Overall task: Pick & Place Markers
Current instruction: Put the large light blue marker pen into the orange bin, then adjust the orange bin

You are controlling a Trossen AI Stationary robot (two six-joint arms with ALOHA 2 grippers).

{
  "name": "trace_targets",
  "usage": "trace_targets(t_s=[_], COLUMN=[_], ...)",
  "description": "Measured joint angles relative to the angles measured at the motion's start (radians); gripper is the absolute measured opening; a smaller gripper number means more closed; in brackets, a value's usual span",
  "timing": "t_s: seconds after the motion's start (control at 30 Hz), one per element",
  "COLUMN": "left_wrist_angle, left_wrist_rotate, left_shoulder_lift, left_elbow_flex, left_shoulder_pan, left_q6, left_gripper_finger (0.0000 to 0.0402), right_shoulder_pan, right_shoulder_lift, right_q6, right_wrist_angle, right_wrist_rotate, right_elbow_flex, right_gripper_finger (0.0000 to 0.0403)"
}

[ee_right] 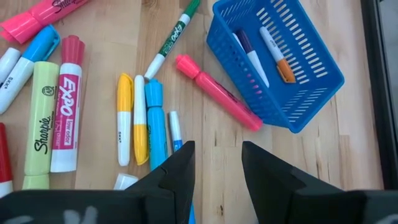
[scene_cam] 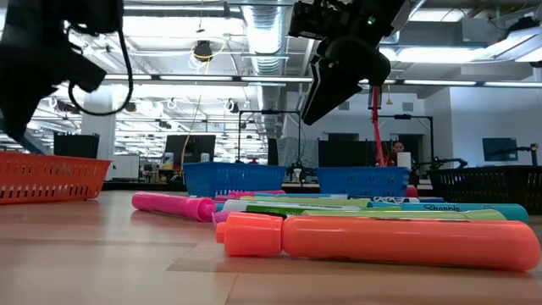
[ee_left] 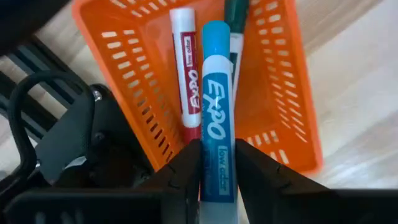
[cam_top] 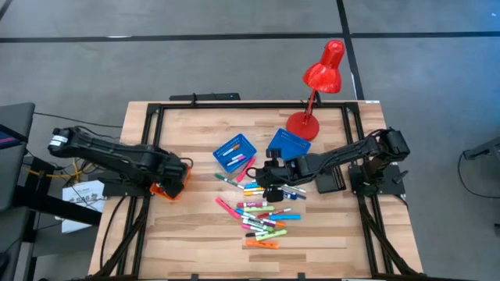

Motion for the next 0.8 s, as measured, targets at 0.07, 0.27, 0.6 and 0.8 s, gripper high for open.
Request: trace_targets(t_s=[0.07, 0.27, 0.6, 0.8], left_wrist_angle=[0.038, 0.207, 0.496, 0.660], left_wrist_rotate=[-0.021, -0.054, -0.155, -0.201], left_shoulder_lift=[0.048, 0.172, 0.253, 0.247], left_elbow_flex=[0.000, 0.000, 0.000, 0.000], left_shoulder_pan=[0.000, 0.000, 0.000, 0.031], left_q6=[0.033, 0.198, 0.503, 0.620], left_gripper_finger=[0.0096, 0.0111, 0.0138, 0.0149], right_shoulder_pan=[0.000, 0.000, 0.000, 0.000], right_shoulder_lift=[0.000, 0.000, 0.000, 0.000], right_q6=[0.000, 0.000, 0.000, 0.000], right_wrist_angle=[0.000, 0.000, 0.000, 0.000], right_wrist_rotate=[-0.001, -0.021, -0.023, -0.023], right_elbow_flex=[0.000, 0.000, 0.000, 0.000], right_gripper_finger=[0.0123, 0.0123, 0.0123, 0.0123])
